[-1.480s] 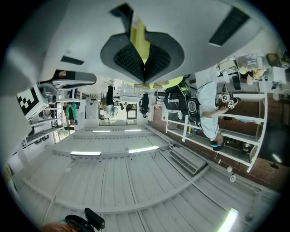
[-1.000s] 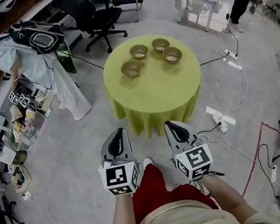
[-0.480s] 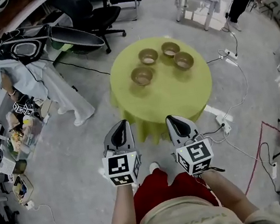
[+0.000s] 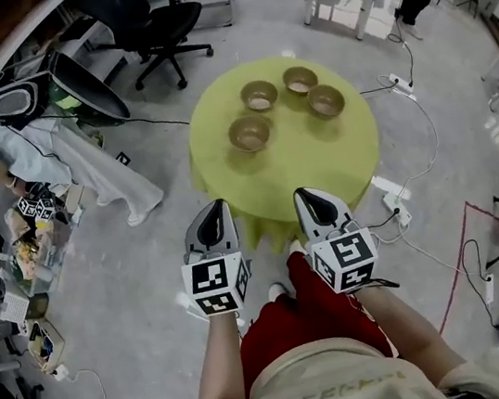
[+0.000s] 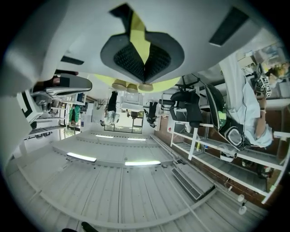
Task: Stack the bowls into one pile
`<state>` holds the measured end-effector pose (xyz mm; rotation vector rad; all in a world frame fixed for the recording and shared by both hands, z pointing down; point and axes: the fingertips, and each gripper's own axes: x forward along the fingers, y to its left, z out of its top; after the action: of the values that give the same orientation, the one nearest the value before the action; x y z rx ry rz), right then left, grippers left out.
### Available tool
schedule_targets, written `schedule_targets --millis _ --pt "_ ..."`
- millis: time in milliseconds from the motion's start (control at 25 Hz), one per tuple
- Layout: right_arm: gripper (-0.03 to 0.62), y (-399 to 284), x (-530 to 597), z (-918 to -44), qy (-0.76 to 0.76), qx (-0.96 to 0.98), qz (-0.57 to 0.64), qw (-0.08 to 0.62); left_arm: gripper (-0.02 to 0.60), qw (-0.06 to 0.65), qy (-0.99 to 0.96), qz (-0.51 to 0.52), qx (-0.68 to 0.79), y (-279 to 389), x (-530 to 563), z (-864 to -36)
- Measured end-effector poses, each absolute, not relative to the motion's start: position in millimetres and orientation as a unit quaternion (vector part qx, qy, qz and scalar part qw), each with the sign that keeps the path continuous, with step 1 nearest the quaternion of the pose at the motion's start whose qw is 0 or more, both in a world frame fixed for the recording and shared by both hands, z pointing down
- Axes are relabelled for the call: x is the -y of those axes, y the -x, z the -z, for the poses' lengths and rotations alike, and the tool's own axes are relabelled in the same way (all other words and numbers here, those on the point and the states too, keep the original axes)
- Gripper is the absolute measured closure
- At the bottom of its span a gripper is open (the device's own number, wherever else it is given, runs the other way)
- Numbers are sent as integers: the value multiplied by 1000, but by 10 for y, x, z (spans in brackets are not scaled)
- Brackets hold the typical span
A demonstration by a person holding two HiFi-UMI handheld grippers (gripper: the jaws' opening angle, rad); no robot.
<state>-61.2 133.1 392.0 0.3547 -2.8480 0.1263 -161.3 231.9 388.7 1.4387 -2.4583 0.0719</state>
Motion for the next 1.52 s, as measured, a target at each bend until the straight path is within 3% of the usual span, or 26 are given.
schedule_targets --millis 720,840,1520 --pt "557 1197 -202 -4293 -114 975 -79 171 555 230 -464 -18 855 2336 -1296 -4433" --pt "557 1288 -42 -4378 -108 974 -85 181 506 252 -459 -18 852 2428 -1125 -4548" --pt "557 1745 444 -4797 -83 968 -103 215 466 341 -412 -17 845 2864 -593 -5198"
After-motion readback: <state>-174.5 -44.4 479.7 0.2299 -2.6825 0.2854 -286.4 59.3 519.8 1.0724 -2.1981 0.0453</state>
